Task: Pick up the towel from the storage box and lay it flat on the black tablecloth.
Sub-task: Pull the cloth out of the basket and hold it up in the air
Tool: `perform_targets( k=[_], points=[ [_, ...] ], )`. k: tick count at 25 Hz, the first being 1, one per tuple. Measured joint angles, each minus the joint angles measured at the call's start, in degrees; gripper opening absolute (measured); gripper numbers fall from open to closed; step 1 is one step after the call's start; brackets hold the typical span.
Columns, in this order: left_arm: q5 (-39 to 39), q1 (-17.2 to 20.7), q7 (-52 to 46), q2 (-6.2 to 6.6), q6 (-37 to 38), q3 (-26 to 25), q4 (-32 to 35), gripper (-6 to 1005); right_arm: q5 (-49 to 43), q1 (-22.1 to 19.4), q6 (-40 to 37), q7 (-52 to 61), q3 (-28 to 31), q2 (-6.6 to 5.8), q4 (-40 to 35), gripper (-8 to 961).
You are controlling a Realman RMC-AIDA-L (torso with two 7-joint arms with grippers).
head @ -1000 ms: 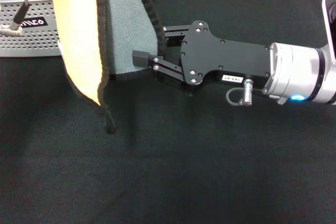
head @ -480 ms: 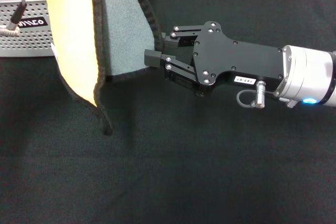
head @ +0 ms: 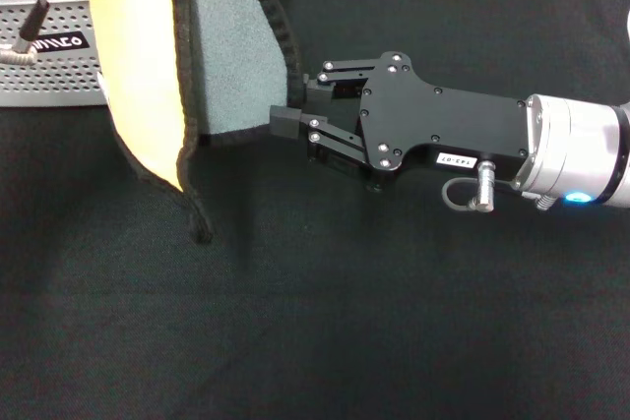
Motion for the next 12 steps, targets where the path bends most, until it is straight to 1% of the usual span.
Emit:
perform_targets(
  k=[12],
  points=[
    [-0.7, 0.0, 0.0, -0.01, 0.1, 0.0, 0.0, 23, -0.1, -0.7, -0.1, 0.0, 0.0, -0.02, 0.4, 157]
  ],
)
